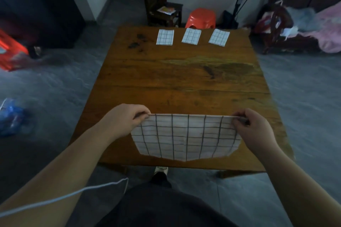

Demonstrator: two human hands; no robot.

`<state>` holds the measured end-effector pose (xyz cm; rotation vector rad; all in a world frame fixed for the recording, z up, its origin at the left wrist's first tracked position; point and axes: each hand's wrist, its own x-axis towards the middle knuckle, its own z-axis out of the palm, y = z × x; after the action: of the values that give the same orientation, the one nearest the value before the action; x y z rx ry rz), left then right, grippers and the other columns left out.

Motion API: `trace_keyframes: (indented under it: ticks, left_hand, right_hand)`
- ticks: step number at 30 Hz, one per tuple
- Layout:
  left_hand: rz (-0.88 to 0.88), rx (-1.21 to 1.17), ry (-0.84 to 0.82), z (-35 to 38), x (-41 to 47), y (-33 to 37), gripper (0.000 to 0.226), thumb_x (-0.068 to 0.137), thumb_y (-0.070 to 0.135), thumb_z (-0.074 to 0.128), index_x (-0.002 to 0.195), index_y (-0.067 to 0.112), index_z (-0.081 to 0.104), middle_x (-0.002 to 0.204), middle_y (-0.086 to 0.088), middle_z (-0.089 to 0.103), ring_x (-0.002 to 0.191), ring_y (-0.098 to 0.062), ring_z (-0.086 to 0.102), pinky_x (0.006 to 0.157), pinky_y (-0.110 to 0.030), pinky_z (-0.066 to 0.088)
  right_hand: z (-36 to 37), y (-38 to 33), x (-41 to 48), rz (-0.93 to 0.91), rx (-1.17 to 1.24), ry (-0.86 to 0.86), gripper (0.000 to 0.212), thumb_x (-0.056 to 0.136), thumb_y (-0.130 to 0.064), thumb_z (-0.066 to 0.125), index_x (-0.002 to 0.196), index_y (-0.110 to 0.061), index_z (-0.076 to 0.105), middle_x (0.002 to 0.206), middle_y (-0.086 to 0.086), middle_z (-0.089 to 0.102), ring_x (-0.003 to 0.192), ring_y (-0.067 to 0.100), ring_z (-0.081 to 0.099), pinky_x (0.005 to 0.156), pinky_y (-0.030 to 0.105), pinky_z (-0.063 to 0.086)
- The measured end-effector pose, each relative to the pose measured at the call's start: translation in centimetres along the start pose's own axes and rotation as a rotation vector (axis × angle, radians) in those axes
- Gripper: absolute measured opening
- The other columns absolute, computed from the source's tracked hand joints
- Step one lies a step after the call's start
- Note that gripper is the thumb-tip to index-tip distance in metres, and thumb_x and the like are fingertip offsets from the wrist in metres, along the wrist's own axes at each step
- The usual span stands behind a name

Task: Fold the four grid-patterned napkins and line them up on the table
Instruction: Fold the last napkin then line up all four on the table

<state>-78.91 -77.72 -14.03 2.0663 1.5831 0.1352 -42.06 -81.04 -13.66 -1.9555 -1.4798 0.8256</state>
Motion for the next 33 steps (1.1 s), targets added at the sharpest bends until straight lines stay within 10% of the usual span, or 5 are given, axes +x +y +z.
trace_keyframes:
  ticks: [15,22,33]
  left_hand:
    - [-0.269,0.055,-0.114,9.9,18.9,-10.2,0.008,0.1,0.031,0.056,0.107,0.031,0.059,0.098,0.01,0.062,0.081,-0.006,0.058,0.07,-0.03,0.055]
    - [-0.108,0.244,0.008,10.9,20.9,-11.1,0.045,0.098,0.023,0.056,0.142,0.017,0.046,0.149,-0.007,0.042,0.143,-0.026,0.031,0.115,-0.045,0.033]
    - [0.029,0.343,-0.29,17.8,18.6,-4.7,0.069,0.105,0.055,0.019,0.159,0.026,-0.01,0.169,-0.001,-0.014,0.153,-0.023,-0.02,0.123,-0.055,-0.006]
  right_hand:
    - [14.4,5.6,17.2,0.408,-0.294,-0.233,0.032,0.104,-0.02,0.053,0.136,-0.023,0.051,0.105,0.004,0.062,0.079,0.02,0.061,0.054,0.028,0.045]
    - [17.2,5.9,18.3,0.169,-0.57,-0.186,0.055,0.1,-0.028,0.055,0.151,-0.019,0.036,0.16,0.009,0.032,0.15,0.03,0.022,0.122,0.052,0.026]
    - [23.8,6.6,13.8,-0.22,-0.682,-0.483,0.062,0.109,-0.047,0.022,0.164,-0.026,0.002,0.172,-0.002,-0.003,0.156,0.017,-0.014,0.127,0.048,-0.003]
